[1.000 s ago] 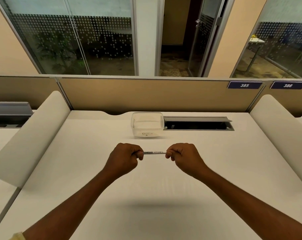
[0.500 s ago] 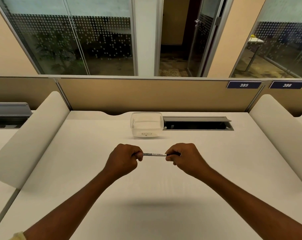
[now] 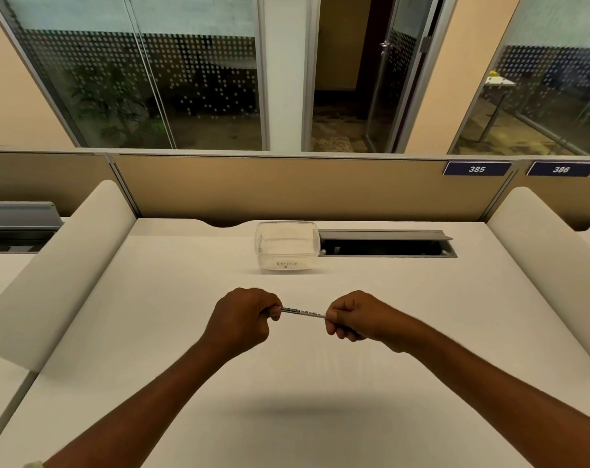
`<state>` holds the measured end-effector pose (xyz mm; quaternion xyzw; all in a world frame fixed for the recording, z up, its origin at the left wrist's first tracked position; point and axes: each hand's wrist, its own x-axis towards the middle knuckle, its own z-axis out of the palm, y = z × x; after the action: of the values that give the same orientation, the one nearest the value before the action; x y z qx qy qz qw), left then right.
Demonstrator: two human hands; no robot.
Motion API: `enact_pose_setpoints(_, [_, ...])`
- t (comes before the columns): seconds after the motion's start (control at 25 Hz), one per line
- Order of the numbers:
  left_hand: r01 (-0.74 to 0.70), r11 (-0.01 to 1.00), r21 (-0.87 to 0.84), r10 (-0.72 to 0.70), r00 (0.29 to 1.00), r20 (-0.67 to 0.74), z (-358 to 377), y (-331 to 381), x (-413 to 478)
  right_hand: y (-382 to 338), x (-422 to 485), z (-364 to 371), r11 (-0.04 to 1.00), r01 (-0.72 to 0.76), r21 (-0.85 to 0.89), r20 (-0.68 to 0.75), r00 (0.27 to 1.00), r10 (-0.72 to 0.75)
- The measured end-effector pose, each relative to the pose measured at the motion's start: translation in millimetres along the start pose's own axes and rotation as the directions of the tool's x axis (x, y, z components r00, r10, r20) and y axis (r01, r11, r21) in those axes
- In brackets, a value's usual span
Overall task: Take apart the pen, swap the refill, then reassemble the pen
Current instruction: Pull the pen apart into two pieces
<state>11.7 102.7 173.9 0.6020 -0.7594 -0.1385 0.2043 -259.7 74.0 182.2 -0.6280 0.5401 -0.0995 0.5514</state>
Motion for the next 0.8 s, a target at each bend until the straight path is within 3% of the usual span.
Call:
enact_pose_setpoints(0.28, [0.076, 0.994, -0.072, -0.077, 0.997, -0.001, -1.0, -7.1, 4.1, 7.8, -2.8, 8.0, 0.981, 0.093, -0.170, -0.377, 0.914, -0.152])
enact_pose_setpoints(0.6, [0.101, 0.980, -0.170, -0.103, 0.995, -0.003, 7.6, -26.5, 2.7, 18.0, 6.2, -2.9, 0.982, 0.138, -0.128, -0.368, 0.913, -0.176])
enact_pose_setpoints(0.8, [0.129, 0.972, -0.197, -0.130, 0.991, 0.008, 21.0, -35.7, 3.8, 34.8, 22.2, -9.8, 0.990, 0.142, -0.019, -0.445, 0.885, -0.135])
